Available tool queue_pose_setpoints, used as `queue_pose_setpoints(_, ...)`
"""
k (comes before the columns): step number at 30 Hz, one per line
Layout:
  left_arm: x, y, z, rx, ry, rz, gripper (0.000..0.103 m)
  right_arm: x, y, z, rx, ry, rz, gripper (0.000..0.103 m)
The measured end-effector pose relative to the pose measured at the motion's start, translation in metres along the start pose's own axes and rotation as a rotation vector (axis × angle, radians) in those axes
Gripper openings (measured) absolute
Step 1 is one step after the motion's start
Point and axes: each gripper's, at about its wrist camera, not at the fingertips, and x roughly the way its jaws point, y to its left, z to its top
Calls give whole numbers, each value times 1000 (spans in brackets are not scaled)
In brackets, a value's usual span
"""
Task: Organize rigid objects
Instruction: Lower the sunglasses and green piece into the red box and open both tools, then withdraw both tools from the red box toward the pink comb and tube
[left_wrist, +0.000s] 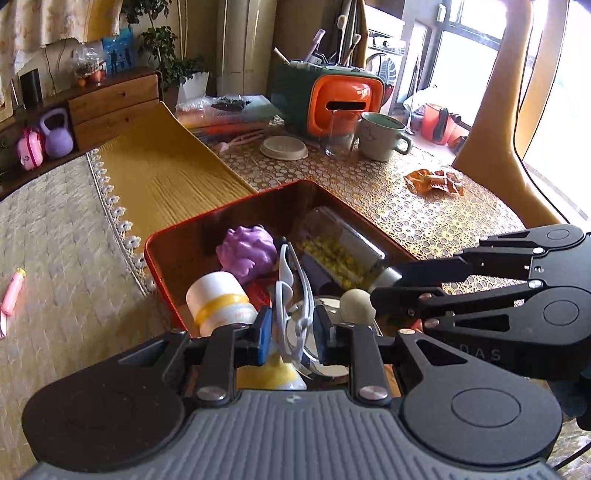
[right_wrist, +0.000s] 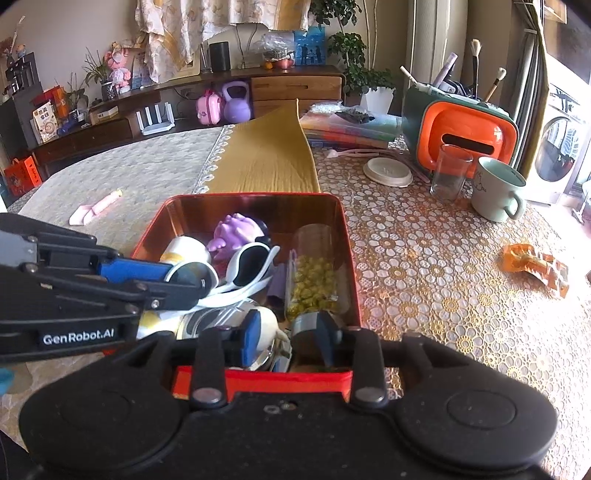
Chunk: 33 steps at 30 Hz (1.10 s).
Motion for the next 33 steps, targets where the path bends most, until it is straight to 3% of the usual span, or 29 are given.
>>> queue_pose_setpoints(2,-3,0,-2,-2,1,-6,28,-3,0,-1,4,-3,1,36)
queue_pose_setpoints(7,-17,0,-5,-9,-28,-19,51,-12,3,-2,3,-10,11,40)
queue_pose_setpoints(14,-40,2,-9,-8,-56,-25,51,-25,10,-1,-4,-23,29,45)
queue_pose_setpoints(21,-66,15,-15,-16,-84,-10,51,-40,22,-1,-14,-41,52,56)
queue_pose_setpoints(23,-72,19,-17,-24,-86,-9,55,-43,26,0,-18,-46,63,60)
queue_pose_setpoints(25,-80,25,-20,-33,-101,3,65,-46,30,1,-24,-53,67,64)
queue_pose_setpoints(33,-104,46,-28,-56,-128,28,69,-52,52,9,-35,-60,102,77)
